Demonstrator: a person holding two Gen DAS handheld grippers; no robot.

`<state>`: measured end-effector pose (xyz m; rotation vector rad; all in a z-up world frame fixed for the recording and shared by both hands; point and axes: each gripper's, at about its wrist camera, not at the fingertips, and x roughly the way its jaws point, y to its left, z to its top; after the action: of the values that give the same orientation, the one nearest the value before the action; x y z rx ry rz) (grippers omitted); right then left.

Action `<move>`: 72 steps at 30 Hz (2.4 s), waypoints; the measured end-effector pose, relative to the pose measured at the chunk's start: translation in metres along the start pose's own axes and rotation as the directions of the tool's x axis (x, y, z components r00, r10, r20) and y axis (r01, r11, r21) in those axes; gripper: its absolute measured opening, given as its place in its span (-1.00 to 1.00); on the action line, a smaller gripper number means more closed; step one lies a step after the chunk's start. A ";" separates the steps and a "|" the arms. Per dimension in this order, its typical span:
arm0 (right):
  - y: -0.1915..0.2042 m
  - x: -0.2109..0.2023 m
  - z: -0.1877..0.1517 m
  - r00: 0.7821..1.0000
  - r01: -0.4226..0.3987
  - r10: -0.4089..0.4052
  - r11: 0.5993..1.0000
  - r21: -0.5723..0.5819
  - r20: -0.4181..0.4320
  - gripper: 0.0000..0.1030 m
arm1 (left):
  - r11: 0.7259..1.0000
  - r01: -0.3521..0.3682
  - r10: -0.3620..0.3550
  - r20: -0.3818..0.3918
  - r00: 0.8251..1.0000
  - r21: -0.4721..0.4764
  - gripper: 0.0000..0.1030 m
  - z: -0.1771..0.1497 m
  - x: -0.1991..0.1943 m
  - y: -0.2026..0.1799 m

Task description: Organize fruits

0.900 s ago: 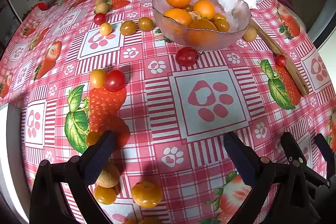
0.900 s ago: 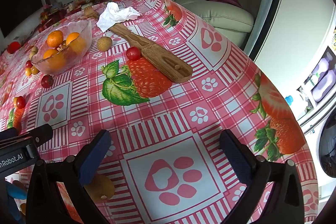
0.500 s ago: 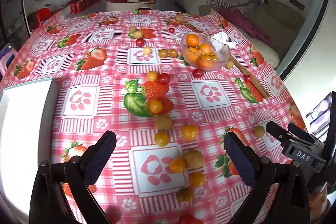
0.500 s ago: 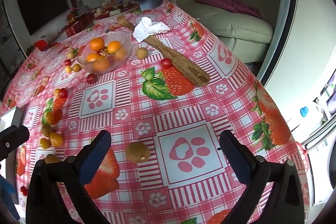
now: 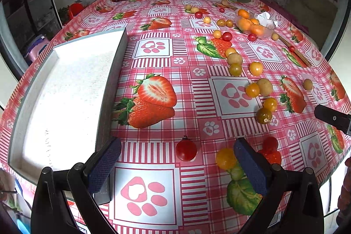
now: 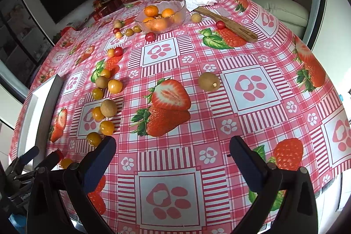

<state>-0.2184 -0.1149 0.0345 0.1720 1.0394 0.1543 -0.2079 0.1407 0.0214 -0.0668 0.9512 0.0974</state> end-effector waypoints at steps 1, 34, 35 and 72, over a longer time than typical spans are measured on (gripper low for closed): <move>0.001 0.001 -0.002 1.000 0.001 -0.001 1.000 0.000 -0.007 1.00 | 1.000 0.004 -0.004 0.001 1.000 -0.003 1.00 0.000 -0.001 0.001; 0.044 0.031 0.015 0.997 -0.072 0.067 0.991 -0.111 -0.048 0.99 | 0.998 0.011 -0.011 0.011 1.000 0.059 0.75 0.002 0.008 -0.017; 0.047 0.034 0.018 0.996 -0.080 0.074 0.990 -0.119 -0.053 0.98 | 0.998 0.022 -0.023 0.010 1.000 0.056 0.74 0.002 0.008 -0.017; 0.075 0.067 0.035 0.970 -0.232 0.215 0.957 -0.173 -0.110 0.21 | 0.987 0.140 -0.144 0.039 0.989 0.077 0.14 -0.011 0.001 -0.021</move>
<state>-0.1576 -0.0300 0.0114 0.1146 1.0875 0.4665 -0.2139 0.1183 0.0142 -0.0640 0.9024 -0.0676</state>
